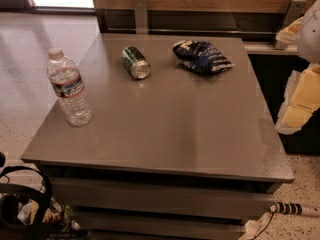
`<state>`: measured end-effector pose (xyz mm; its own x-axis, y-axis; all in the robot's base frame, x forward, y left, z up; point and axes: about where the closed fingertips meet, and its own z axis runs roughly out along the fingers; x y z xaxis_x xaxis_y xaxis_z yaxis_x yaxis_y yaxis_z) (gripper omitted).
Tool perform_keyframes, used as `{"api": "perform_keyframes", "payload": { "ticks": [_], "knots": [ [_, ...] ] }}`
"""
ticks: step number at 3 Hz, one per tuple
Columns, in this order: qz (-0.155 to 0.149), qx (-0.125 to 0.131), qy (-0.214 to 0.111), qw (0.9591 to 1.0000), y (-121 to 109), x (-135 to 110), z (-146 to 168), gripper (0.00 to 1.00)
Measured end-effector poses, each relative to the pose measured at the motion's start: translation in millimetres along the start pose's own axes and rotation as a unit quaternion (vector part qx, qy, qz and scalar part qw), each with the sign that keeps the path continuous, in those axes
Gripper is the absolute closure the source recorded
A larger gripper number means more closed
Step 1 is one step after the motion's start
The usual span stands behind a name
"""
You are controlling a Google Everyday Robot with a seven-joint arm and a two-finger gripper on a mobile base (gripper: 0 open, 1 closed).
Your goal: Place green can upright
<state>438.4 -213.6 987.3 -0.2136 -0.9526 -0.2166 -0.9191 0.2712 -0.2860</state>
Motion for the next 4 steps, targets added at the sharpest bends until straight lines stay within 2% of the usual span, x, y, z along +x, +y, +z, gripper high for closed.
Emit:
{"api": "perform_keyframes", "payload": {
  "ticks": [1, 2, 3, 4],
  "knots": [
    [0.002, 0.001, -0.001, 1.0, -3, 0, -2, 0.0],
    [0.032, -0.004, 0.0, 0.9995, -33, -3, -1, 0.0],
    [0.082, 0.001, -0.02, 0.9965, -77, -25, -3, 0.0],
    [0.138, 0.015, -0.053, 0.9889, -112, -67, 13, 0.0]
  ]
}}
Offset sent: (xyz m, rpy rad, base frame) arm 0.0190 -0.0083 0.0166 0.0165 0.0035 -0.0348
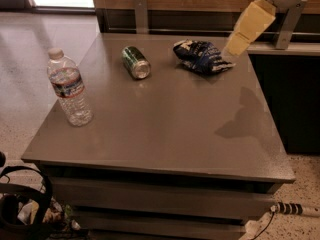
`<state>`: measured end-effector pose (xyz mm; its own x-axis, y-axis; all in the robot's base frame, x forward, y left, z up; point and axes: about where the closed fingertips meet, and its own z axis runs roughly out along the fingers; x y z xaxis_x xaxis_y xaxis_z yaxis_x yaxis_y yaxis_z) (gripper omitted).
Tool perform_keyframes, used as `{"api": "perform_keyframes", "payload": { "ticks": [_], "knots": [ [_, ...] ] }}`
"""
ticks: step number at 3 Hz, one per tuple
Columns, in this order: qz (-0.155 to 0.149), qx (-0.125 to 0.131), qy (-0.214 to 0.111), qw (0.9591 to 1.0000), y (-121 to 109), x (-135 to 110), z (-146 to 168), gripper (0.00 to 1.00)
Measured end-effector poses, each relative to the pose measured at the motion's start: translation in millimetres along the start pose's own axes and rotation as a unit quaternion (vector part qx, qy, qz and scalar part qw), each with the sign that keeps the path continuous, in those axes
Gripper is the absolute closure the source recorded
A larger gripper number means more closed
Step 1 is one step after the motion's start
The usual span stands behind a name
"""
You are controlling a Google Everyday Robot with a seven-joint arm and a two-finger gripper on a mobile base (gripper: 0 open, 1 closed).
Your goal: Place green can upright
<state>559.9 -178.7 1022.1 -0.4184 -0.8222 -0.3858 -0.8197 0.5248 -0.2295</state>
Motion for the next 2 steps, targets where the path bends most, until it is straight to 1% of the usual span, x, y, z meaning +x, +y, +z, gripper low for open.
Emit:
{"api": "perform_keyframes", "payload": {
  "ticks": [1, 2],
  "knots": [
    [0.078, 0.024, -0.048, 0.9955, -20, -45, 25, 0.0],
    [0.138, 0.024, -0.077, 0.9871, -24, -84, 59, 0.0]
  ]
}}
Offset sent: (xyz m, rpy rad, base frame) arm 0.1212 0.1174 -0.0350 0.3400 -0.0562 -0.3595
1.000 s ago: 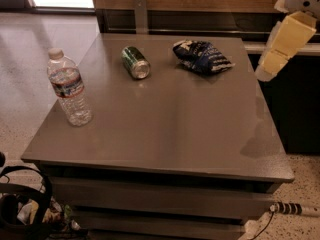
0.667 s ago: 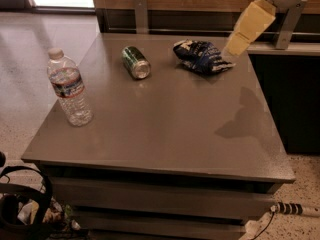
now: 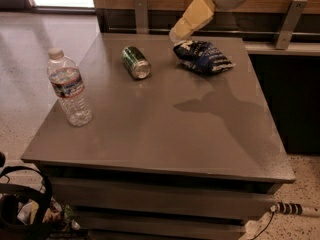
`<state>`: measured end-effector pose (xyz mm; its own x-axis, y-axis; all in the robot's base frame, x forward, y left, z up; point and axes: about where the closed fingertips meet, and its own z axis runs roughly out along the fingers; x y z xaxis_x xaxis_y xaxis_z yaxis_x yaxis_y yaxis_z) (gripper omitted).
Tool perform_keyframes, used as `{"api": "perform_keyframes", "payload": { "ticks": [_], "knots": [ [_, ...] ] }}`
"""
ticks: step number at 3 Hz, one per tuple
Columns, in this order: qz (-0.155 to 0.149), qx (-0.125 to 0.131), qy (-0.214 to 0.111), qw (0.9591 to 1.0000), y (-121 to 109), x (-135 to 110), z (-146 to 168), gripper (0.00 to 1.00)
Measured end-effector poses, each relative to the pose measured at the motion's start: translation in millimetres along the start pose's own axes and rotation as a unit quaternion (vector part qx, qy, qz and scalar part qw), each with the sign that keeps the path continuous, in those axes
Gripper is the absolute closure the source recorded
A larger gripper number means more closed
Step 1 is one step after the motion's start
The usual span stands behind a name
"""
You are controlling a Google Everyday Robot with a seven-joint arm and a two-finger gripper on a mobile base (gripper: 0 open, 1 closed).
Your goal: Place green can upright
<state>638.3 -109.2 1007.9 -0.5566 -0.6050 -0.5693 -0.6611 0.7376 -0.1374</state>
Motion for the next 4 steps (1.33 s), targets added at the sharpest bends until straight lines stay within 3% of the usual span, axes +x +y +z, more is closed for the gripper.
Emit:
{"api": "perform_keyframes", "payload": {
  "ticks": [1, 2, 4],
  "knots": [
    [0.029, -0.005, -0.013, 0.9995, 8, -29, 33, 0.0],
    [0.029, -0.006, -0.012, 0.9995, 9, -30, 34, 0.0],
    [0.02, -0.042, 0.022, 0.9987, 43, -52, 89, 0.0]
  ]
}}
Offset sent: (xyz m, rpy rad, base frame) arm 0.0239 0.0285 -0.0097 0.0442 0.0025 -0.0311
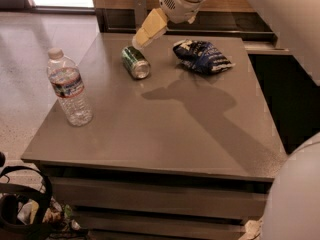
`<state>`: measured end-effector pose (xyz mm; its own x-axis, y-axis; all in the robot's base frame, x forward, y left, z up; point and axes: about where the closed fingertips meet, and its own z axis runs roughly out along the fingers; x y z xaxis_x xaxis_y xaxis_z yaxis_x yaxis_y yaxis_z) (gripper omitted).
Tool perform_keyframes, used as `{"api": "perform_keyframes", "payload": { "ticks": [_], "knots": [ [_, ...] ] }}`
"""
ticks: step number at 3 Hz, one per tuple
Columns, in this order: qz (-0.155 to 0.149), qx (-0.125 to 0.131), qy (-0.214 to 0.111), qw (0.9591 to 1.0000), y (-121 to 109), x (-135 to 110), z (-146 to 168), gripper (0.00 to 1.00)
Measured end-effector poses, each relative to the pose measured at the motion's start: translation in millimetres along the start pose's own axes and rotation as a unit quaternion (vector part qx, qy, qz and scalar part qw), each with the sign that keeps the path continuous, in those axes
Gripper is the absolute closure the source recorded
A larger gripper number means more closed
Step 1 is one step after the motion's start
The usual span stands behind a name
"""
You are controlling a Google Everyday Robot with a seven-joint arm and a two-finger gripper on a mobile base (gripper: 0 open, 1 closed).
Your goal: Place green can upright
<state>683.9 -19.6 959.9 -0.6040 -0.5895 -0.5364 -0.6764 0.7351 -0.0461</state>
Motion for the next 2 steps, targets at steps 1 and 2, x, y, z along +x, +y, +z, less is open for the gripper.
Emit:
{"api": "perform_keyframes", "payload": {
  "ticks": [1, 2],
  "knots": [
    [-0.014, -0.018, 0.009, 0.9997, 16, -10, 18, 0.0],
    [-0.022, -0.032, 0.02, 0.999, 26, -19, 37, 0.0]
  ]
}}
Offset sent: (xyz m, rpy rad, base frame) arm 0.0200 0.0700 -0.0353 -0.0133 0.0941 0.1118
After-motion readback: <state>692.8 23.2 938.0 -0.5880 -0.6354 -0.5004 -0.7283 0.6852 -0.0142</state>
